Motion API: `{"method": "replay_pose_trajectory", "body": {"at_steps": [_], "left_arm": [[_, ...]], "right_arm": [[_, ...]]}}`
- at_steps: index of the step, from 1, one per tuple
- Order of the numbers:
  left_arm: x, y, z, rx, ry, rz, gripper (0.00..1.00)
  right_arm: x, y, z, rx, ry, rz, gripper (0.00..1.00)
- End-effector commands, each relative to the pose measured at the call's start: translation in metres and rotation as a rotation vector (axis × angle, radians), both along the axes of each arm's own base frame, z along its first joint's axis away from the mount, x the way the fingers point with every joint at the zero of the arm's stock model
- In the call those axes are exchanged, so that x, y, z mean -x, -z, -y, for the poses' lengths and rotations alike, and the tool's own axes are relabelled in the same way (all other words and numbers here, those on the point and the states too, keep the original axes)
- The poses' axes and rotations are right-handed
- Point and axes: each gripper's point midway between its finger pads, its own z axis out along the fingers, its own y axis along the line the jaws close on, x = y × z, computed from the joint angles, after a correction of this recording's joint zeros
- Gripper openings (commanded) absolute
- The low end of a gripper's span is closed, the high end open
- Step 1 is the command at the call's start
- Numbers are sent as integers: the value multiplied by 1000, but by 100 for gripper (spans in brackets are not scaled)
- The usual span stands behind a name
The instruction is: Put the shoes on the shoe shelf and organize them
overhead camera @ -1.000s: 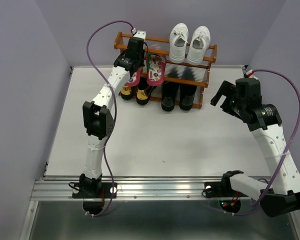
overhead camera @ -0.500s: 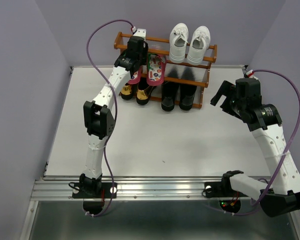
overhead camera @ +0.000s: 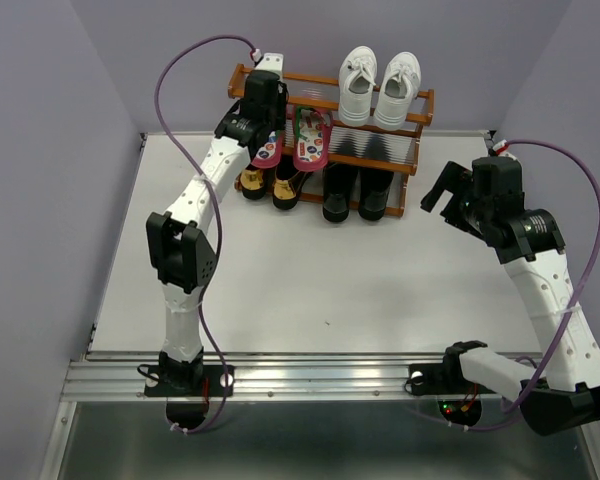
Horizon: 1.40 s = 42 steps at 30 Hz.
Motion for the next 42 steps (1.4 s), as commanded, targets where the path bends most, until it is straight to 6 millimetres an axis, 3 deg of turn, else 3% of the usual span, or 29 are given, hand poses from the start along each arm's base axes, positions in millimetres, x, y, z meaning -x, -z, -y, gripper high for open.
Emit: {"method": "replay_pose_trajectory", "body": {"at_steps": [1, 22, 23, 25, 29, 42], "left_arm": [[10, -31, -2, 34, -13, 70, 49], [-29, 20, 13, -11, -14, 42, 49], [-30, 22, 13, -15, -14, 41, 47], [-32, 24, 12, -23, -21, 40, 34], [-34, 19, 9, -32, -35, 56, 0], [-35, -11, 24, -129, 72, 179, 0]], "right_arm": [[2, -10, -3, -24, -11, 35, 100], [-1, -9, 0, -6, -4, 30, 100], [-1, -9, 0, -6, -4, 29, 100], [-1, -8, 0, -5, -4, 26, 100], [-3, -7, 0, -6, -2, 26, 100], [-3, -6, -1, -8, -1, 20, 100]]}}
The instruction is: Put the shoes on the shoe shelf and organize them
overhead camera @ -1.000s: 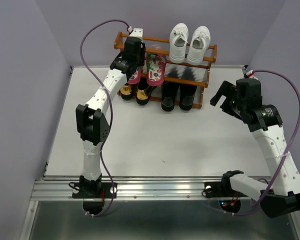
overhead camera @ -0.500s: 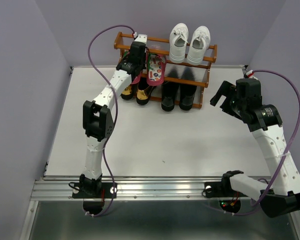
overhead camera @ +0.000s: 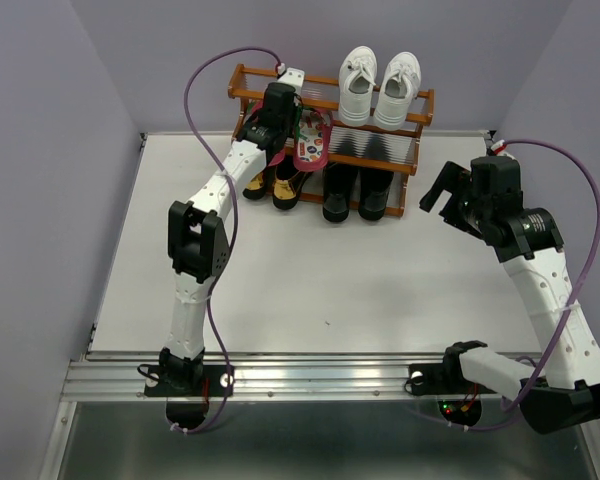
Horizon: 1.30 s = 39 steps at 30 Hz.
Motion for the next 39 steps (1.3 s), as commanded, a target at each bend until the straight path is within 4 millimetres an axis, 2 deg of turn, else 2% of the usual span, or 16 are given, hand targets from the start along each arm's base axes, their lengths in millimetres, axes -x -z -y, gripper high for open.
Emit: {"method": "replay_pose_trajectory", "body": {"at_steps": [1, 8, 17, 21, 24, 25, 26, 28, 35, 39], "left_arm": [[-8, -64, 7, 19, 35, 188, 0], [-12, -67, 14, 1, 83, 213, 0], [-6, -49, 33, -15, 159, 181, 0], [-7, -38, 28, -26, 129, 161, 0], [-9, -37, 24, -25, 99, 157, 1], [-9, -36, 24, -29, 93, 154, 10], [-9, -35, 23, -29, 92, 151, 24], [-7, -38, 24, -22, 94, 151, 37], [3, -50, 25, -8, 96, 151, 55], [16, -59, 24, 3, 85, 151, 59]], "right_arm": [[-2, -8, 2, -2, 9, 29, 100], [-1, -7, 3, 2, 14, 25, 100], [1, -8, 3, 2, 14, 28, 100], [1, -7, 4, 4, 14, 27, 100], [1, -7, 4, 3, 15, 27, 100], [1, -8, 4, 3, 15, 28, 100], [2, -8, 4, 3, 15, 28, 100], [2, -9, 4, 1, 14, 31, 100], [4, -12, 3, -6, 12, 40, 100], [6, -15, 3, -9, 11, 50, 100]]}}
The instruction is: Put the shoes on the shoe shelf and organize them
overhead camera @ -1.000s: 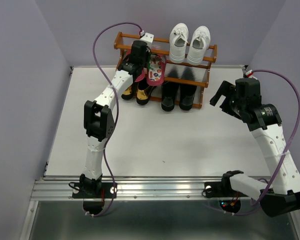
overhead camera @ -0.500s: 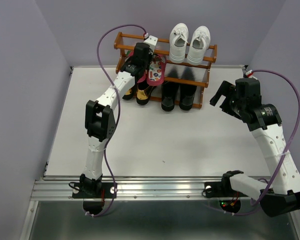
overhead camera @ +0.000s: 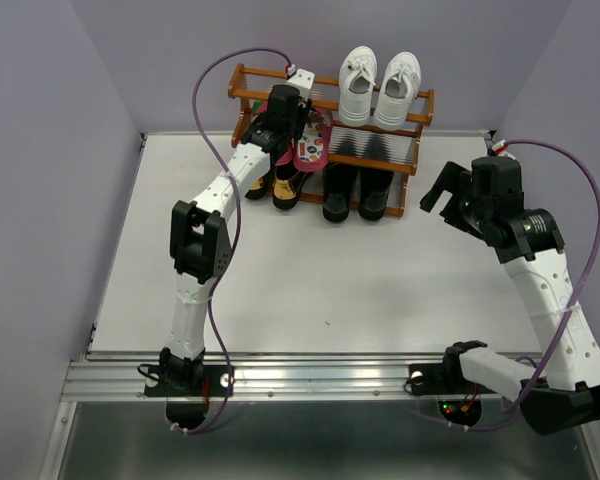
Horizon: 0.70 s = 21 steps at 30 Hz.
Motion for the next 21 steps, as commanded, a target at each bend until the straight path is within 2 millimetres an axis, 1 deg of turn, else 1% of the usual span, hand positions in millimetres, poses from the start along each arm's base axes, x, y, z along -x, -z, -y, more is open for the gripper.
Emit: {"method": "replay_pose_trajectory", "body": {"at_steps": [1, 2, 5, 6, 9, 10, 11, 12, 13, 14, 15, 16, 17, 18, 19, 20, 21], "left_arm": [[24, -55, 5, 67, 6, 80, 61], [26, -55, 5, 78, 11, 74, 62], [47, -55, 8, 105, 12, 58, 68], [51, -53, 5, 103, -4, 55, 69], [63, -56, 0, 120, -30, 59, 71], [74, -55, -3, 136, -42, 54, 72], [78, -58, -5, 150, -47, 60, 72], [89, -60, -8, 163, -55, 62, 73], [96, -64, -8, 171, -57, 69, 73], [105, -71, -14, 175, -68, 83, 75], [107, -70, -10, 178, -62, 81, 75], [118, -77, -16, 181, -74, 92, 75], [127, -79, -13, 184, -70, 94, 75], [139, -87, -18, 189, -71, 106, 75], [148, -91, -20, 191, -73, 111, 76], [157, -91, -19, 221, -76, 100, 76], [170, -97, -25, 243, -72, 103, 76]], "right_arm": [[5, -14, 3, -9, 9, 46, 100], [6, -14, 3, -9, 10, 46, 100], [8, -17, 5, -4, 16, 57, 100], [8, -17, 5, -3, 16, 59, 100], [10, -15, 6, 3, 15, 53, 100], [11, -12, 7, 8, 14, 45, 100], [11, -11, 7, 7, 12, 44, 100], [12, -6, 7, 13, 13, 35, 100], [12, -5, 8, 16, 16, 34, 100], [12, -4, 11, 25, 25, 34, 100], [13, -1, 11, 29, 24, 26, 100], [13, 0, 13, 39, 33, 26, 100], [14, 6, 16, 50, 43, 13, 100], [14, 8, 21, 68, 64, 10, 100], [15, 9, 23, 82, 67, 8, 100], [16, 14, 25, 94, 68, -4, 100], [16, 17, 29, 118, 78, -14, 100]]}}
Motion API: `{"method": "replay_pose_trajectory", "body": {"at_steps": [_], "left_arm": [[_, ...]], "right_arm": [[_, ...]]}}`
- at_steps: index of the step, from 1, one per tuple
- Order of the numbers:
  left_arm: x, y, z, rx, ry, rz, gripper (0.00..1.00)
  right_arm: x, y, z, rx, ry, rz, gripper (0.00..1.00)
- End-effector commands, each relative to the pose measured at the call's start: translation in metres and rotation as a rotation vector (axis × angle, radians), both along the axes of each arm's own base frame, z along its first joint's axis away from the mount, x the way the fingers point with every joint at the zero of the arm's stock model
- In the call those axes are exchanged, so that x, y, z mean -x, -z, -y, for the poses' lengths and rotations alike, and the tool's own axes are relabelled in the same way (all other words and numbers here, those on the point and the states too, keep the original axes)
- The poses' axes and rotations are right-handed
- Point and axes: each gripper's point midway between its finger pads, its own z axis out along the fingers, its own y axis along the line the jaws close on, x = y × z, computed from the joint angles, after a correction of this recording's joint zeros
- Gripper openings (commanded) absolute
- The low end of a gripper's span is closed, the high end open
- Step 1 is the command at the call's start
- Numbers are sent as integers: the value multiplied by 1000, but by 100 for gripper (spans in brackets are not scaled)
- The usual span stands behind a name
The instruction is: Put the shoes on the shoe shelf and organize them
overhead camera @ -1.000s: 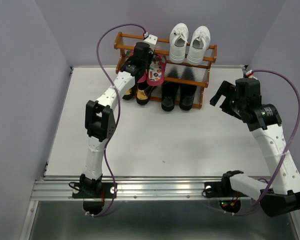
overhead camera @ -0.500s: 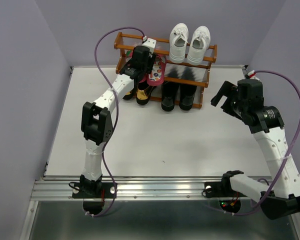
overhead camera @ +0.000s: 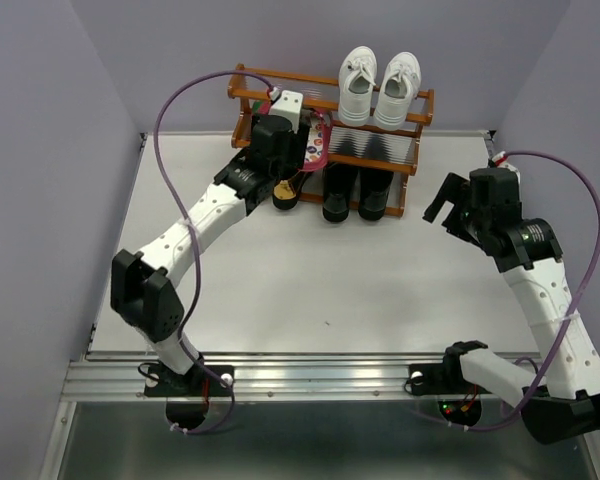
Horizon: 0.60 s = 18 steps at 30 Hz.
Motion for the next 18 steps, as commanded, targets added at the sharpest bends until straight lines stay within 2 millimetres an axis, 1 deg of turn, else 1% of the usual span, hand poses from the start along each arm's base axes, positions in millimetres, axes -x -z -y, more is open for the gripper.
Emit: {"method": "replay_pose_trajectory", "body": {"at_steps": [1, 2, 3, 5, 6, 8, 9, 10, 11, 12, 13, 14, 17, 18], "left_arm": [[41, -49, -18, 131, -37, 86, 76], [48, -45, -21, 145, -35, 67, 75], [64, -45, -26, 161, -12, 62, 75], [80, -38, -31, 179, 4, 47, 75], [97, -31, -39, 196, 17, 28, 75], [114, -18, -47, 200, 24, -4, 75], [127, -11, -56, 205, 21, -14, 75], [134, -8, -60, 222, 13, -25, 75], [141, 0, -66, 217, 3, -45, 75], [151, -3, -72, 236, -1, -35, 75], [156, 6, -77, 238, -19, -52, 75], [161, 11, -82, 236, -28, -65, 75], [173, 13, -94, 257, -67, -69, 75], [175, 8, -97, 268, -70, -60, 75]], "right_arm": [[3, 4, 19, 91, 52, -4, 100], [4, 7, 22, 105, 63, -20, 100], [4, 9, 27, 126, 80, -30, 100], [4, 12, 31, 150, 95, -47, 100], [5, 14, 35, 166, 105, -51, 100], [5, 13, 38, 173, 119, -38, 100], [6, 13, 38, 176, 122, -33, 100], [7, 16, 40, 184, 126, -37, 100], [6, 15, 41, 185, 130, -29, 100], [6, 15, 41, 184, 132, -28, 100], [6, 16, 40, 183, 129, -28, 100], [6, 17, 40, 183, 129, -26, 100], [6, 18, 38, 172, 117, -17, 100], [6, 18, 38, 171, 118, -16, 100]]}}
